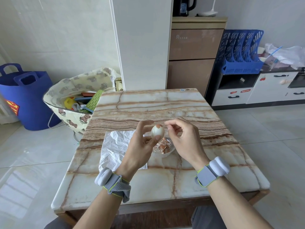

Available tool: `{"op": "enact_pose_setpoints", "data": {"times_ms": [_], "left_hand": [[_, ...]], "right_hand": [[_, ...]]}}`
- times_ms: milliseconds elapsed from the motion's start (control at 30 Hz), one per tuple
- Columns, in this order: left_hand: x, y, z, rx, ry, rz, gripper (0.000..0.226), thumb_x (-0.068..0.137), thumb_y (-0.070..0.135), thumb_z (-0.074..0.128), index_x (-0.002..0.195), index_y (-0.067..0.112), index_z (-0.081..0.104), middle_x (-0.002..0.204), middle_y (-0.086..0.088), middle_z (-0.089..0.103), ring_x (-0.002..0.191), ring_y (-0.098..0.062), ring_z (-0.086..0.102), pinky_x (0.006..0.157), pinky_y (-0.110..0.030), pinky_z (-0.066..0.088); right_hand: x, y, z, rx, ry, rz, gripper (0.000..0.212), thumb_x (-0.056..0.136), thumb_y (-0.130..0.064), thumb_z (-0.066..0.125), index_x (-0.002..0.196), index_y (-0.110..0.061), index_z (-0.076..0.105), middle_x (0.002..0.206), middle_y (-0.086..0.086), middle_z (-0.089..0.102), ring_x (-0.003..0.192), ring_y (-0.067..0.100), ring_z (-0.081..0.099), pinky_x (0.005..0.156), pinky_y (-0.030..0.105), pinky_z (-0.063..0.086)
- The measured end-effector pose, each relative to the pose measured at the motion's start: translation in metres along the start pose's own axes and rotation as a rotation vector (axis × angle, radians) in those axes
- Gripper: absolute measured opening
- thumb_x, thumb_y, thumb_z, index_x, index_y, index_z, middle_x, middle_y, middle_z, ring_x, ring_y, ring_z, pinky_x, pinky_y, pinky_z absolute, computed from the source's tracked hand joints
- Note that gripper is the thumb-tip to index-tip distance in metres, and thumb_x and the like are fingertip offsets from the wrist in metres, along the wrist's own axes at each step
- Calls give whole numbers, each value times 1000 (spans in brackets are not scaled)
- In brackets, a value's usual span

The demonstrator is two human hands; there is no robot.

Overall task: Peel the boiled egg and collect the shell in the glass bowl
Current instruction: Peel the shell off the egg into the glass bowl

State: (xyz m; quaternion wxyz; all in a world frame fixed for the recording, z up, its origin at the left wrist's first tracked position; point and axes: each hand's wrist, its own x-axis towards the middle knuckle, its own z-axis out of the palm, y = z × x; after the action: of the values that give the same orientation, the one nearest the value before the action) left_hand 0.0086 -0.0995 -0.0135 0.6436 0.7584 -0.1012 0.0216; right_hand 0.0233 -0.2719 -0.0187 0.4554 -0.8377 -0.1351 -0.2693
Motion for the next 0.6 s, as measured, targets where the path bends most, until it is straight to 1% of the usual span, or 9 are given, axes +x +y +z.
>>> {"op": "enact_pose_setpoints", "data": {"times_ms": [100,133,233,300,333,400,467,533,600], "left_hand": [[-1,1,1,-22,-5,-24,33,98,9,67,128,12,53,131,-9,65,101,-32,73,98,-48,57],[-1,2,1,-30,-10,-30,32,99,8,65,128,9,52,131,-11,64,103,-33,73,99,-47,57],[-2,5,0,-71,-19,-37,28,101,3,59,128,3,53,129,-16,64,105,-35,72,98,-38,59],[-2,7,0,-77,-30,-34,27,103,1,57,130,2,54,126,-13,63,105,-35,73,98,-34,58],[-2,7,0,-77,-40,-32,28,103,1,55,131,3,54,123,-11,63,105,-33,73,98,-32,58],[-3,7,1,-74,-62,-30,31,104,2,54,134,5,53,120,-8,62,102,-25,74,98,-30,57],[-3,7,1,-71,-72,-20,35,103,6,58,137,11,53,119,-8,63,100,-19,76,97,-29,58],[-4,6,0,-40,-60,7,40,99,16,66,136,22,53,116,-9,65,96,-20,77,90,-29,60],[-3,5,1,-4,-34,32,36,96,20,72,128,27,57,113,-10,67,90,-24,77,85,-32,62]], "right_hand": [[1,-1,1,10,-3,19,16,96,-3,68,101,-14,78,93,-6,74,82,11,67,75,22,53],[1,-1,0,21,-5,22,15,96,-4,68,102,-14,78,93,-6,74,82,11,67,75,20,52],[0,-1,-1,79,-36,18,11,98,-12,70,104,-15,78,94,-5,75,85,13,68,76,24,54],[0,-2,-1,106,-53,16,11,97,-15,72,107,-15,78,95,-4,75,86,13,69,77,27,55],[1,-2,-1,109,-57,14,12,97,-16,73,107,-15,79,96,-4,75,86,13,69,77,27,56],[1,-3,-1,100,-58,9,12,95,-16,76,106,-14,79,95,-5,74,86,12,70,78,26,55],[2,-4,-2,94,-49,-1,8,94,-14,77,101,-13,80,94,-7,73,86,10,69,77,23,54],[3,-4,-3,81,-44,-22,5,94,-12,77,96,-15,81,90,-7,72,84,11,69,76,21,52],[3,-4,-3,62,-42,-37,7,94,-11,76,93,-16,80,88,-5,71,82,12,68,75,23,52]]}}
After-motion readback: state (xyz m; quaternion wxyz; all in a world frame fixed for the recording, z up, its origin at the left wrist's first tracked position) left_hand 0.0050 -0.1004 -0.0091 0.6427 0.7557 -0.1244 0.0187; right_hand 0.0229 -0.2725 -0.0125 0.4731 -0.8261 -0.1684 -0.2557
